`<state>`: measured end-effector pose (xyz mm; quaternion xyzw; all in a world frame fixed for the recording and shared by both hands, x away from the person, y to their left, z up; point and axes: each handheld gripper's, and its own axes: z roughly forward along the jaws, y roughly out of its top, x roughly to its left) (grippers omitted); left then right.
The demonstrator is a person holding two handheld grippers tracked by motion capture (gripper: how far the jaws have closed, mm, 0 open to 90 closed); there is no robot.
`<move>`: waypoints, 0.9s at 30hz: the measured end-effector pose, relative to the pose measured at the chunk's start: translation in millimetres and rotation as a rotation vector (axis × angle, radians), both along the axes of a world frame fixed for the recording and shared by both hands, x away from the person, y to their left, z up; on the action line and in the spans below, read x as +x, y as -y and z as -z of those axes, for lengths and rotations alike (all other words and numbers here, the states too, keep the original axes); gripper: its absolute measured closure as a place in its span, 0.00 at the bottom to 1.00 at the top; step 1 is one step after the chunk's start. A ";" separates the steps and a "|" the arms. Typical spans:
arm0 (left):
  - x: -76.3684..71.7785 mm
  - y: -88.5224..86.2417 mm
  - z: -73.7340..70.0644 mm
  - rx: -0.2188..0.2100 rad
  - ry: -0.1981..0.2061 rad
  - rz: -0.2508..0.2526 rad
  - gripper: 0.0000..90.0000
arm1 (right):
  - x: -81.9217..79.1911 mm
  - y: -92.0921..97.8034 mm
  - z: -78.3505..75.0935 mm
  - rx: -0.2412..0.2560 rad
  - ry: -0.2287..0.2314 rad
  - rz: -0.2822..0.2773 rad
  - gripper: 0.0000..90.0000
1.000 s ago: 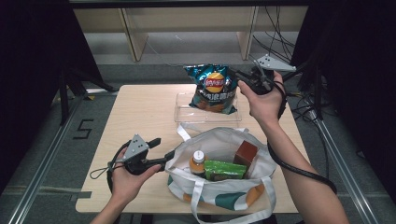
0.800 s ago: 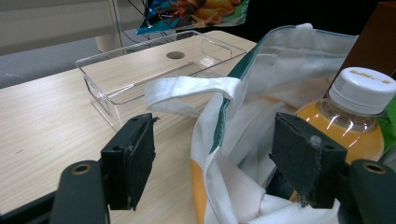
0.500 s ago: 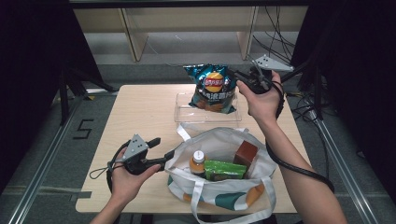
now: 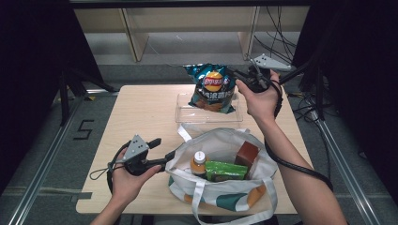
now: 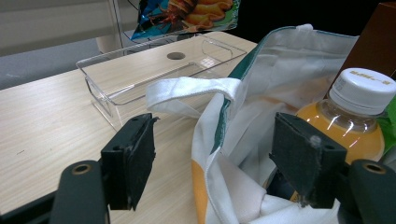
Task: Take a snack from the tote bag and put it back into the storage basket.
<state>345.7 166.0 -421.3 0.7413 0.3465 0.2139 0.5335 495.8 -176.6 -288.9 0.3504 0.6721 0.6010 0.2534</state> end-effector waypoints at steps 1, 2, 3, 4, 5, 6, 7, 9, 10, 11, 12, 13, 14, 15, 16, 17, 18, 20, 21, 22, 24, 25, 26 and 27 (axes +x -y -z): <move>0.0 0.1 0.1 0.000 0.000 0.000 0.33 | -0.1 -0.4 -0.1 0.004 -0.009 0.003 1.00; 0.0 0.1 0.0 -0.001 0.000 0.000 0.33 | 0.6 -0.4 0.1 0.003 -0.007 -0.002 1.00; -0.1 0.1 -0.1 -0.001 0.000 0.000 0.33 | 0.7 -0.4 0.1 0.001 -0.009 0.003 1.00; -0.1 0.1 -0.1 -0.001 0.001 0.000 0.33 | 0.3 -1.2 0.1 0.007 -0.019 0.007 1.00; -0.1 0.1 -0.1 0.000 0.001 0.000 0.33 | 1.3 -1.0 0.2 0.005 -0.013 0.009 1.00; -0.1 0.1 -0.1 0.000 0.000 0.000 0.33 | 2.3 -0.9 0.4 0.003 -0.009 0.006 1.00; -0.1 0.1 0.0 0.000 0.000 0.000 0.33 | 3.3 -1.4 0.5 0.001 -0.004 0.008 1.00; -0.1 0.2 -0.1 0.000 0.000 0.000 0.33 | 4.6 -1.4 0.7 0.001 -0.006 0.002 1.00; -0.1 0.3 -0.1 -0.001 0.001 0.000 0.33 | 4.1 -2.4 0.8 0.009 -0.020 0.014 1.00; -0.4 0.3 -0.3 0.002 0.000 -0.002 0.33 | 5.6 -1.9 0.6 0.003 -0.010 0.005 1.00; -0.4 0.2 -0.3 0.001 0.000 -0.001 0.33 | 6.0 -2.2 0.8 0.002 -0.012 0.011 1.00; -0.4 0.2 -0.3 0.000 0.000 -0.001 0.33 | 6.4 -2.3 0.6 0.003 -0.016 0.011 1.00; -0.4 0.1 -0.3 0.000 0.000 -0.002 0.33 | 7.3 -2.2 0.8 0.003 -0.011 0.010 1.00; -0.4 0.0 -0.3 0.000 -0.001 -0.001 0.33 | 7.5 -2.7 0.9 0.006 -0.017 0.014 1.00; 0.0 0.1 0.0 -0.002 0.001 0.001 0.33 | 8.3 -3.1 1.1 0.010 -0.016 0.016 1.00; 0.0 0.2 0.0 -0.001 0.000 0.001 0.33 | 9.7 -3.1 1.3 0.003 -0.013 0.014 1.00; 0.0 0.3 0.0 0.001 0.000 0.002 0.33 | 10.0 -3.2 1.1 -0.001 -0.018 0.013 1.00; -0.3 0.3 -0.2 0.000 0.001 0.000 0.33 | 11.2 -3.6 1.4 0.006 -0.033 0.018 1.00; -0.3 0.2 -0.3 0.000 0.001 0.000 0.33 | 12.4 -3.4 1.8 0.001 -0.030 0.019 1.00; -0.3 0.1 -0.3 0.000 0.001 0.000 0.33 | 14.1 -3.2 2.6 -0.004 -0.026 0.017 1.00; -0.1 0.0 0.0 -0.003 0.001 0.001 0.33 | 15.8 -3.0 3.8 -0.004 -0.031 0.024 1.00; -0.2 -0.1 0.0 -0.003 0.001 0.000 0.33 | 17.1 -2.8 4.7 -0.001 -0.032 0.025 1.00; -0.1 -0.4 -0.1 0.001 0.001 0.002 0.33 | 17.8 -2.2 5.1 -0.005 -0.031 0.030 1.00; -0.3 0.0 -0.1 -0.005 0.000 0.000 0.33 | 18.3 -2.1 5.5 -0.003 -0.036 0.024 1.00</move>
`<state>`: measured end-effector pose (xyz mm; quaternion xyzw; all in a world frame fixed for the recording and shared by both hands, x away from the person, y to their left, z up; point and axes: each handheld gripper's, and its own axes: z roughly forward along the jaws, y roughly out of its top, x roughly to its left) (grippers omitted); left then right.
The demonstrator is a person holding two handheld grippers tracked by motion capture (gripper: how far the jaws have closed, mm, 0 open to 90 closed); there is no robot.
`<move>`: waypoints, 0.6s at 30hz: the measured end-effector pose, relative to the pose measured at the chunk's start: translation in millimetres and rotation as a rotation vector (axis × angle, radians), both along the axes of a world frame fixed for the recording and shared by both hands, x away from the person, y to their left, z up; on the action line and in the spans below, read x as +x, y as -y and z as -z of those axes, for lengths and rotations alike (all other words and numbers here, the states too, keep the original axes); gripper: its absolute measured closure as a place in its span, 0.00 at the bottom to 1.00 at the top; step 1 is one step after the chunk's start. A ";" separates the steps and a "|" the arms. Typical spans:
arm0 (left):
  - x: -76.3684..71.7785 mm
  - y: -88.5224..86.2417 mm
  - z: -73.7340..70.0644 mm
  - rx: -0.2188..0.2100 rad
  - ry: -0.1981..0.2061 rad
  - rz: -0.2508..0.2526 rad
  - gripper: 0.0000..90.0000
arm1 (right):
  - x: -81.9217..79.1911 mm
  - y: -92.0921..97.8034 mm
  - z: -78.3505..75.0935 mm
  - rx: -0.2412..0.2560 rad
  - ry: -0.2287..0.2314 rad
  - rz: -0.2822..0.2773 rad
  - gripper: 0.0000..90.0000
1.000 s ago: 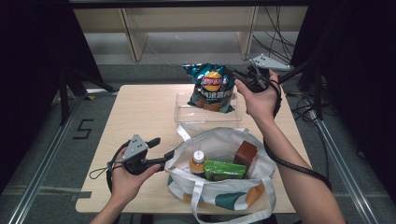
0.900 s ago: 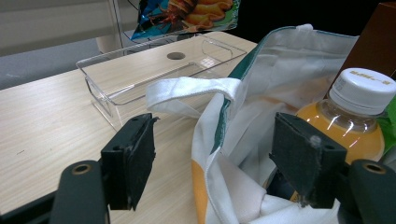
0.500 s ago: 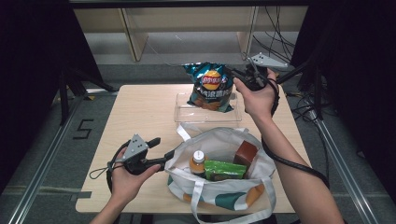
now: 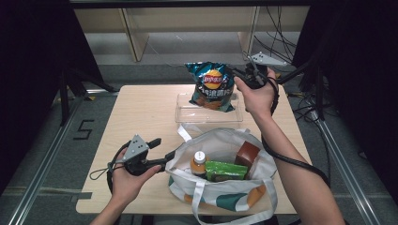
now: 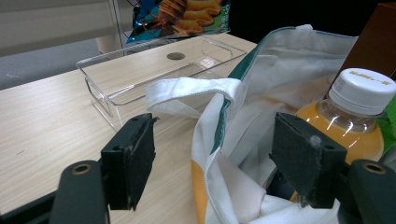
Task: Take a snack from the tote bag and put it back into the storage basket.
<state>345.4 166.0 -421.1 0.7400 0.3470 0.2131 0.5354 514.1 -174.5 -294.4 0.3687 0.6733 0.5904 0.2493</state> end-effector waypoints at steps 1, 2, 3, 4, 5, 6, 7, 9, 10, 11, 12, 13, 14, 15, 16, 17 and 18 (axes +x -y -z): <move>0.1 -0.1 -0.2 0.002 0.002 0.001 0.33 | -0.3 0.3 0.4 0.000 -0.006 0.007 1.00; 0.1 -0.1 -0.2 0.001 0.002 0.000 0.33 | 0.8 0.4 1.1 0.003 -0.004 0.009 1.00; 0.0 -0.1 -0.2 0.000 0.001 -0.001 0.33 | 1.6 0.8 1.7 0.002 -0.004 0.009 1.00; 0.1 -0.1 -0.1 -0.002 0.001 -0.001 0.33 | 1.9 0.8 2.4 0.007 -0.013 0.014 1.00; 0.2 -0.1 0.0 -0.003 0.000 0.000 0.33 | 3.5 1.1 3.2 -0.003 -0.007 0.015 1.00; 0.2 -0.1 0.1 -0.003 0.000 0.001 0.33 | 4.0 1.0 3.6 -0.003 -0.012 0.015 1.00; 0.1 -0.1 0.2 -0.004 -0.001 0.001 0.33 | 4.4 0.8 3.9 -0.006 -0.021 0.014 1.00; 0.0 0.1 0.2 -0.005 -0.001 0.002 0.33 | 5.8 0.0 4.6 -0.004 -0.028 0.022 1.00; 0.0 0.2 0.2 -0.004 -0.001 0.003 0.33 | 6.4 -0.2 4.8 -0.007 -0.031 0.021 1.00; 0.0 0.3 0.1 -0.005 -0.001 0.004 0.33 | 6.9 -0.6 4.9 -0.005 -0.031 0.017 1.00; 0.0 0.5 0.2 -0.005 -0.001 0.004 0.33 | 8.1 -0.5 5.1 -0.011 -0.024 0.015 1.00; 0.1 0.6 0.2 -0.003 -0.001 0.004 0.33 | 8.5 -1.0 4.9 -0.007 -0.030 0.014 1.00; 0.2 0.7 0.3 -0.001 -0.002 0.005 0.33 | 8.5 -1.4 4.8 -0.004 -0.039 0.018 1.00; 0.3 0.9 0.5 -0.001 -0.003 0.006 0.33 | 9.2 -1.7 4.8 -0.007 -0.036 0.017 1.00; 0.3 0.9 0.5 0.001 -0.003 0.006 0.33 | 10.4 -1.4 4.9 -0.011 -0.031 0.015 1.00; 0.4 0.9 0.4 0.002 -0.003 0.006 0.33 | 11.1 -1.4 5.3 -0.007 -0.029 0.015 1.00; 0.4 0.9 0.2 0.003 -0.002 0.006 0.33 | 11.9 -1.4 5.6 -0.005 -0.021 0.017 1.00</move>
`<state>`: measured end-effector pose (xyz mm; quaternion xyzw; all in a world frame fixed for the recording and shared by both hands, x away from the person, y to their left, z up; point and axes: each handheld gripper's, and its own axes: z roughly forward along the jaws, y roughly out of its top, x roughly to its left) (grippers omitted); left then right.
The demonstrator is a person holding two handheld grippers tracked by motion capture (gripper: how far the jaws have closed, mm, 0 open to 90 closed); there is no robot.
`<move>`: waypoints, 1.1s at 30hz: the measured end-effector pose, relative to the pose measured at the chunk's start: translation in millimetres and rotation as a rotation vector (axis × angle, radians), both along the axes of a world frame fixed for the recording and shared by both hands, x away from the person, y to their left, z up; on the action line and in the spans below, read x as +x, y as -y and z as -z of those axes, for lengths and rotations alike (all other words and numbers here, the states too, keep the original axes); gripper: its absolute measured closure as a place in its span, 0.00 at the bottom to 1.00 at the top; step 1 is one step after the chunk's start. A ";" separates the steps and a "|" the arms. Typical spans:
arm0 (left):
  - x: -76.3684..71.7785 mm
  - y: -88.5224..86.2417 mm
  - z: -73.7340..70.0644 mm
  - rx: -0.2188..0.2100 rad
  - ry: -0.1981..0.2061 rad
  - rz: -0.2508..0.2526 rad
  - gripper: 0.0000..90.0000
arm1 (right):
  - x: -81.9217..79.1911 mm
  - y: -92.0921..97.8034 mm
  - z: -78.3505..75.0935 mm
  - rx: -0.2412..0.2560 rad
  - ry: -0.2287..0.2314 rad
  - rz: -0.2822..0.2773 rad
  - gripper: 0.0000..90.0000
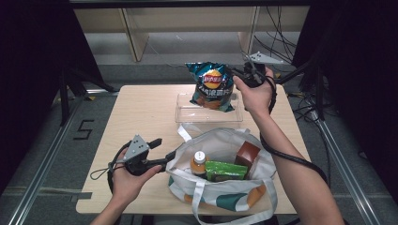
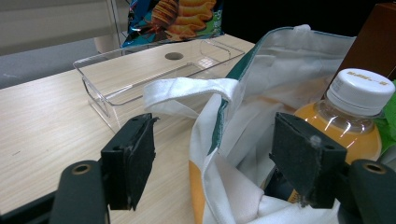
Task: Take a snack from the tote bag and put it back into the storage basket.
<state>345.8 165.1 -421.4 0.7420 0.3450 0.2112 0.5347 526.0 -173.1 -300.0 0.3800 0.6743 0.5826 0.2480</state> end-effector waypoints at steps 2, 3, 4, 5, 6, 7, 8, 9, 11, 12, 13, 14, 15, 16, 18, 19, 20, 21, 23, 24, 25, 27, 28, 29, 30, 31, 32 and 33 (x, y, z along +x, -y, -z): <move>0.2 -0.2 0.1 0.001 0.000 0.001 0.33 | 0.8 -0.5 0.5 0.003 -0.008 0.001 1.00; 0.5 -0.1 0.5 -0.003 0.001 0.003 0.33 | 2.0 -0.2 0.8 -0.003 -0.006 0.006 1.00; 0.1 -0.2 0.3 0.000 -0.001 0.000 0.33 | 1.5 -0.8 0.9 0.006 -0.018 0.011 1.00; -0.1 -0.1 0.3 -0.003 0.000 0.000 0.33 | 1.7 -0.6 0.8 0.006 -0.024 0.007 1.00; -0.3 -0.1 0.0 -0.002 0.001 0.000 0.33 | 2.3 -0.5 0.9 0.005 -0.025 0.008 1.00; -0.2 -0.1 0.0 -0.001 0.001 0.000 0.33 | 2.8 -0.7 1.1 0.004 -0.023 0.009 1.00; -0.1 -0.2 -0.1 -0.001 0.001 0.000 0.33 | 3.8 -0.5 1.5 0.001 -0.020 0.005 1.00; 0.0 -0.3 -0.1 -0.001 0.001 -0.001 0.33 | 4.7 0.0 1.9 -0.004 -0.015 0.008 1.00; 0.3 -0.5 -0.2 -0.003 0.002 -0.002 0.33 | 5.1 -0.8 2.3 0.004 -0.026 0.006 1.00; 0.2 -0.5 -0.2 -0.003 0.002 -0.002 0.33 | 5.3 -1.0 2.4 0.003 -0.028 0.007 1.00; 0.2 -0.5 -0.3 -0.003 0.003 -0.002 0.33 | 5.4 -1.1 2.3 0.001 -0.029 0.008 1.00; 0.1 -0.5 -0.3 -0.004 0.003 -0.002 0.33 | 5.8 -1.4 2.2 0.005 -0.031 0.007 1.00; 0.0 -0.5 -0.3 -0.004 0.003 -0.001 0.33 | 6.2 -1.1 2.1 0.003 -0.025 0.010 1.00; 0.0 -0.5 -0.3 -0.005 0.003 -0.001 0.33 | 6.5 -1.5 1.9 0.008 -0.025 0.012 1.00; 0.2 -0.6 -0.4 -0.006 0.004 -0.002 0.33 | 7.3 -1.0 1.5 0.005 -0.026 0.009 1.00; 0.2 -0.6 -0.6 -0.006 0.005 -0.002 0.33 | 7.2 -1.3 1.7 0.008 -0.030 0.012 1.00; 0.2 -0.6 -0.8 -0.006 0.008 -0.001 0.33 | 8.4 -1.0 2.5 0.000 -0.020 0.010 1.00; 0.1 -0.6 -1.0 -0.007 0.009 -0.001 0.33 | 9.0 -1.2 3.1 -0.001 -0.023 0.012 1.00; 0.0 -0.6 -1.1 -0.006 0.008 -0.002 0.33 | 10.3 -1.5 4.3 0.005 -0.030 0.014 1.00; 0.1 -0.6 -1.0 -0.006 0.009 -0.002 0.33 | 10.7 -1.4 4.7 0.001 -0.031 0.011 1.00; 0.1 -0.6 -1.0 -0.007 0.008 -0.003 0.33 | 11.2 -1.5 5.1 0.002 -0.031 0.015 1.00; 0.2 -0.7 -1.0 -0.008 0.008 -0.004 0.33 | 11.9 -1.0 4.8 -0.001 -0.041 0.016 1.00; 0.3 -0.8 -0.9 -0.008 0.008 -0.004 0.33 | 12.2 -1.1 4.9 0.007 -0.042 0.023 1.00; 0.5 -0.8 -0.8 -0.005 0.009 -0.002 0.33 | 13.8 -0.4 5.4 0.003 -0.038 0.017 1.00; 0.5 -0.8 -0.6 -0.005 0.006 -0.003 0.33 | 14.1 0.0 5.5 0.005 -0.042 0.022 1.00; 0.4 -0.7 -0.5 -0.006 0.005 -0.003 0.33 | 15.1 0.4 5.8 0.004 -0.038 0.026 1.00; 0.3 -0.5 -0.6 -0.006 0.006 -0.002 0.33 | 15.4 0.1 6.0 0.015 -0.050 0.026 1.00; 0.3 -0.4 -0.6 -0.007 0.006 -0.002 0.33 | 16.6 0.4 6.1 0.006 -0.041 0.023 1.00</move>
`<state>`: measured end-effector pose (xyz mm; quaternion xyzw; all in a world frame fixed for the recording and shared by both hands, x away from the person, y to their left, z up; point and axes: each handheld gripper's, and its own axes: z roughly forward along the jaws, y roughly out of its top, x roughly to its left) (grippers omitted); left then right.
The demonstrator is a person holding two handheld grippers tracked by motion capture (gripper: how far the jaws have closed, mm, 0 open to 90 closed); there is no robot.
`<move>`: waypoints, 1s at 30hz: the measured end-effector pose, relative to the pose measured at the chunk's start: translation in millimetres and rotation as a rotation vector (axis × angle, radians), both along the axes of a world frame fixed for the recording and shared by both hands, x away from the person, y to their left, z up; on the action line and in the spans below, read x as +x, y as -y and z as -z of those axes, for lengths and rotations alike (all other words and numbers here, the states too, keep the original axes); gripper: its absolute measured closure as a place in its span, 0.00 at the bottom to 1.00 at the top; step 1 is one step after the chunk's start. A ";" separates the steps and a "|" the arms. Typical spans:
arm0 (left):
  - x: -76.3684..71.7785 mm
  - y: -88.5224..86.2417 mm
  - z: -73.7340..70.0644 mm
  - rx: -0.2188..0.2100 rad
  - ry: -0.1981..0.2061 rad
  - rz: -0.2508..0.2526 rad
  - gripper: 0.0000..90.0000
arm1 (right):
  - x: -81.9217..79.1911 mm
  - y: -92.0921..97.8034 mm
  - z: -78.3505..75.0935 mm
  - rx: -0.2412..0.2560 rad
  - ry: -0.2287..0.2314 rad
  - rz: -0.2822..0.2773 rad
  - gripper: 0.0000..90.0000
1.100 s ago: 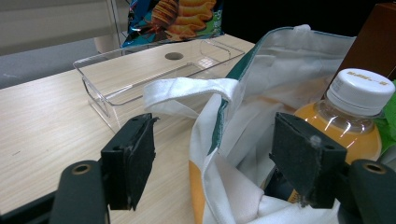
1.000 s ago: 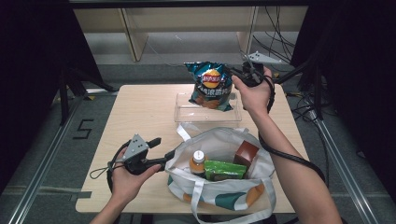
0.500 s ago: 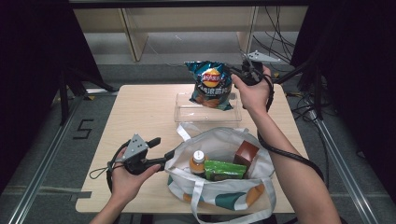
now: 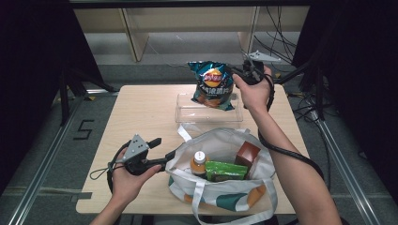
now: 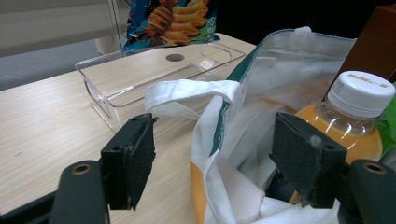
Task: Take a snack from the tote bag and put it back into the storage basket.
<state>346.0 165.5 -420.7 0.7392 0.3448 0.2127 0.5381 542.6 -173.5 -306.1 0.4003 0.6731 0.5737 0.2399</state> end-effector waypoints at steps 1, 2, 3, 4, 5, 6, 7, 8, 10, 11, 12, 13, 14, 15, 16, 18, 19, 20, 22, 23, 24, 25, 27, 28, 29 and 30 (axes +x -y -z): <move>-0.1 0.3 -0.1 -0.003 0.000 0.001 0.33 | 0.3 0.5 -0.2 -0.002 -0.002 0.000 1.00; -0.1 0.4 -0.1 -0.003 0.000 0.001 0.33 | 0.7 0.8 -0.3 0.005 -0.011 0.006 1.00; -0.1 0.7 -0.1 -0.003 0.000 0.000 0.34 | 1.8 0.8 -0.5 0.008 -0.011 0.008 1.00; -0.1 0.8 0.0 -0.002 0.000 0.000 0.34 | 2.3 0.8 -0.9 0.009 -0.018 0.009 1.00; -0.1 0.9 0.0 -0.002 0.000 0.000 0.34 | 3.5 0.9 -1.0 -0.003 -0.015 0.016 1.00; 0.0 0.8 0.0 -0.002 0.000 0.000 0.34 | 4.6 1.0 -1.1 -0.006 -0.014 0.014 1.00; 0.1 0.6 0.0 -0.001 0.000 0.000 0.34 | 4.5 0.0 -1.6 0.003 -0.026 0.013 1.00; 0.2 0.5 0.1 -0.001 0.000 -0.001 0.33 | 6.1 0.9 -1.6 -0.010 -0.018 0.008 1.00; 0.3 0.3 0.1 -0.001 0.001 -0.001 0.33 | 7.1 0.8 -1.9 0.000 -0.024 0.016 1.00; 0.2 0.3 0.1 -0.002 0.001 -0.001 0.33 | 7.5 0.7 -2.1 0.003 -0.027 0.018 1.00; 0.2 0.5 0.1 -0.004 0.001 -0.001 0.33 | 7.9 0.6 -2.1 -0.003 -0.030 0.021 1.00; 0.1 0.5 0.1 -0.001 0.001 0.000 0.33 | 8.5 1.0 -2.0 0.000 -0.026 0.016 1.00; 0.1 0.6 0.2 -0.001 0.000 0.000 0.33 | 8.1 0.7 -2.4 0.002 -0.035 0.020 1.00; -0.1 0.6 0.1 0.001 0.000 0.000 0.33 | 8.6 0.9 -2.3 0.005 -0.029 0.018 1.00; 0.0 0.5 0.1 -0.001 0.001 0.000 0.33 | 8.8 1.6 -2.4 0.000 -0.024 0.019 1.00; 0.3 0.0 0.0 -0.001 0.005 0.001 0.33 | 8.6 1.3 -2.5 0.000 -0.024 0.018 1.00; 0.3 -0.2 -0.1 -0.001 0.004 -0.001 0.33 | 8.8 0.9 -2.3 -0.004 -0.022 0.015 1.00; 0.4 -0.3 0.1 -0.003 0.004 -0.002 0.33 | 8.9 0.3 -1.7 -0.011 -0.017 0.014 1.00; 0.3 -0.1 0.1 -0.001 0.003 -0.002 0.33 | 9.7 -0.9 -0.5 -0.006 -0.020 0.012 1.00; 0.1 0.1 -0.2 -0.002 0.005 0.000 0.33 | 10.4 -1.4 -0.4 -0.007 -0.022 0.009 1.00; -0.2 0.4 -0.3 -0.004 0.004 0.000 0.33 | 11.2 -1.5 0.2 -0.011 -0.022 0.007 1.00; -0.3 0.6 -0.4 -0.005 0.004 0.000 0.33 | 10.7 -2.8 0.0 -0.006 -0.039 0.012 1.00; 0.0 0.7 -0.1 -0.005 0.005 0.000 0.33 | 13.2 -2.6 0.4 -0.005 -0.024 0.005 1.00; 0.2 0.6 0.1 -0.005 0.005 0.000 0.33 | 13.5 -2.9 0.1 -0.005 -0.029 0.011 1.00; 0.4 0.4 0.1 -0.002 0.002 0.000 0.33 | 13.6 -2.6 -0.4 -0.009 -0.033 0.010 1.00; 0.5 0.4 0.2 -0.001 0.001 -0.001 0.33 | 13.9 -3.2 -0.4 -0.004 -0.035 0.009 1.00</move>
